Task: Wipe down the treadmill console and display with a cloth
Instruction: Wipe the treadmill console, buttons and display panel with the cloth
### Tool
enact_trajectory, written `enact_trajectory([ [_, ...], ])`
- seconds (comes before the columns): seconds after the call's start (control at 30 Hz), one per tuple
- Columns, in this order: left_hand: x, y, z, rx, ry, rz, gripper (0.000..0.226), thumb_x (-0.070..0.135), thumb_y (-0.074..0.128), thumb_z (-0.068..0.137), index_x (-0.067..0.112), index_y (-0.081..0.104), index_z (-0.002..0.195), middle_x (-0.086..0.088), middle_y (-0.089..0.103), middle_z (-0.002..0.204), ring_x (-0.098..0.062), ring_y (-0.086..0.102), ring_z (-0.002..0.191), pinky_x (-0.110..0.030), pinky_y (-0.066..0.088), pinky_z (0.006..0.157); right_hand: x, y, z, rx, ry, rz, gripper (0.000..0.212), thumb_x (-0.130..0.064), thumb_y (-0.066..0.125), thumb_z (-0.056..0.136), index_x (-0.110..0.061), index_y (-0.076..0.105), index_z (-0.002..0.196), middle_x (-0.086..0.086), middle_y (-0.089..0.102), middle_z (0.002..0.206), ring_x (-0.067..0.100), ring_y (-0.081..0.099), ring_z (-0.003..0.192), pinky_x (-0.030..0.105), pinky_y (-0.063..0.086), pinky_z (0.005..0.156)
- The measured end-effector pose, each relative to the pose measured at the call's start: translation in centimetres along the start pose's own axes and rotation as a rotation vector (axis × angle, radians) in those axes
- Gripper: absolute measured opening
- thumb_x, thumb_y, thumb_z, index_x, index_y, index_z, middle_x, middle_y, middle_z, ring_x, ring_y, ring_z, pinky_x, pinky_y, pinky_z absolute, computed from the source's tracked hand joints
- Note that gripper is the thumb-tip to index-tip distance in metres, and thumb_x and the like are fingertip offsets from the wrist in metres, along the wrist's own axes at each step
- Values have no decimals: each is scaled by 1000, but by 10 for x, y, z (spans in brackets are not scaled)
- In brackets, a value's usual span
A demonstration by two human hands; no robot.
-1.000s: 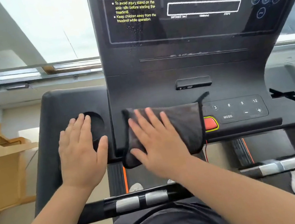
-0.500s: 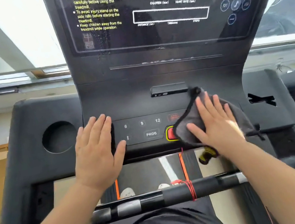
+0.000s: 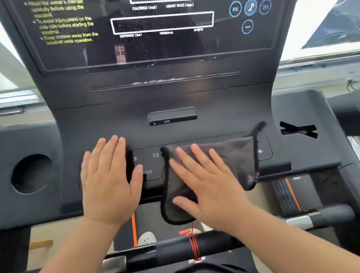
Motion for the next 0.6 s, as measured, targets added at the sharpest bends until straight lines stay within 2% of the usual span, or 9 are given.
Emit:
enact_trajectory([
  [0.1, 12, 8, 8, 9, -16, 10, 67, 45, 40, 94, 2, 50, 145, -16, 51, 150, -38, 40, 143, -54, 22, 119, 66, -7, -25, -5, 155, -27, 81, -66, 39, 94, -24, 28, 162, -1, 14, 172, 29, 12, 158, 51, 12, 125],
  [0.23, 14, 13, 7, 7, -25, 61, 69, 48, 41, 93, 3, 50, 145, -16, 50, 151, -38, 41, 143, -53, 22, 120, 149, -26, -22, -37, 392, -98, 91, -71, 20, 91, -18, 15, 165, 5, 1, 173, 33, 4, 159, 51, 8, 127],
  [0.37, 13, 12, 7, 2, -38, 91, 69, 49, 40, 93, 4, 51, 144, -15, 50, 151, -37, 42, 143, -52, 23, 119, 159, -36, 15, -19, 506, -104, 95, -73, 5, 90, -14, -4, 164, 16, -12, 171, 39, -10, 157, 54, 1, 128],
  [0.4, 13, 12, 7, 5, -38, 97, 69, 49, 40, 93, 4, 51, 144, -16, 51, 151, -37, 42, 142, -52, 24, 119, 150, -38, 23, -8, 494, -106, 94, -73, 4, 90, -14, -5, 163, 18, -12, 171, 41, -10, 157, 54, 0, 127],
  [0.47, 14, 12, 8, -1, -34, 110, 68, 48, 39, 93, 4, 51, 143, -16, 52, 150, -37, 43, 142, -52, 25, 118, 122, -36, 34, -23, 355, -117, 88, -69, 5, 93, -17, -3, 164, 15, -11, 172, 41, -9, 157, 54, 0, 126],
  [0.6, 14, 13, 7, -16, -47, 117, 69, 48, 38, 93, 4, 50, 144, -16, 52, 150, -37, 42, 142, -52, 25, 118, 79, -24, 20, -70, 46, -63, 73, -58, 15, 99, -27, 9, 164, -3, -1, 173, 29, -4, 159, 52, 5, 128],
])
Point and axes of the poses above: each hand's wrist, its own z-axis towards the middle knuckle, its own y-axis out of the palm, x = y × z, the point moved 7 cm from there along z, towards the middle knuckle
